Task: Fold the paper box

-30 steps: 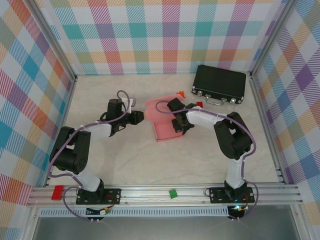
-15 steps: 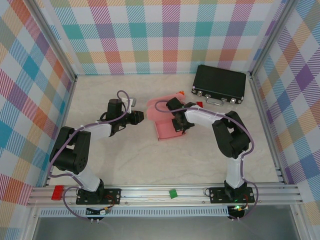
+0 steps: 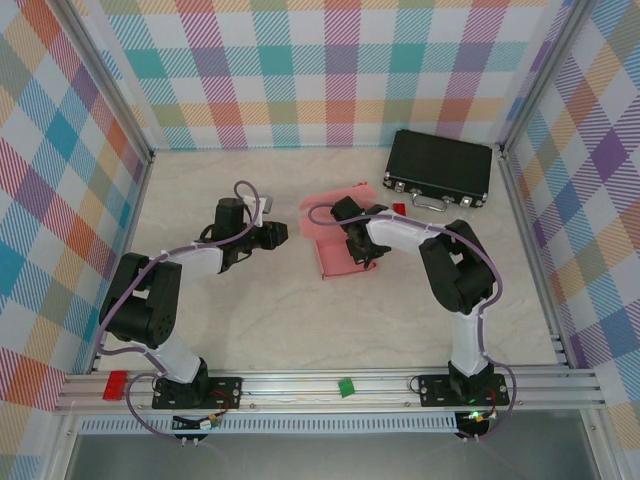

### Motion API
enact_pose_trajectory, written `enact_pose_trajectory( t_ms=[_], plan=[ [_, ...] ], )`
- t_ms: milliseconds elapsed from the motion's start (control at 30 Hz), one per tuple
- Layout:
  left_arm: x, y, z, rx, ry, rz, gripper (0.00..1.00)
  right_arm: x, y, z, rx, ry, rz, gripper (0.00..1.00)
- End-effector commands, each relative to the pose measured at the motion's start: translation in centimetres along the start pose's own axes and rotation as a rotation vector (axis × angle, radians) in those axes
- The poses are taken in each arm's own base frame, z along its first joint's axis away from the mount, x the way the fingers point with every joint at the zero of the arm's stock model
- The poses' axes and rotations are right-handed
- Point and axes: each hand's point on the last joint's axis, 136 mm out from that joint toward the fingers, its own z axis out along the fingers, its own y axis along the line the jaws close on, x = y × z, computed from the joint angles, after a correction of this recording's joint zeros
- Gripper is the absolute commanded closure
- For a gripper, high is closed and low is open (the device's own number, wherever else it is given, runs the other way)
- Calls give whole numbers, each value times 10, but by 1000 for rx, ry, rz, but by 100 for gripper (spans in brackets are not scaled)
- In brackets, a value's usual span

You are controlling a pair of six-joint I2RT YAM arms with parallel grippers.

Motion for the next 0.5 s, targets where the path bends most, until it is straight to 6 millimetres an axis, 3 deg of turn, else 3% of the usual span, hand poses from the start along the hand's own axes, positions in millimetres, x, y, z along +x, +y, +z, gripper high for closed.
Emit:
enact_pose_trajectory(
  t_ms=[0, 200, 467],
  plan=[
    [-6, 0, 0, 10, -9, 8, 76, 46, -5, 28, 57, 176, -82, 88],
    [-6, 0, -1, 7, -10, 10, 76, 45, -5, 27, 51, 175, -70, 87],
    [-5, 0, -1, 9, -7, 6, 76, 22, -2, -2, -37, 80, 17, 79]
  ],
)
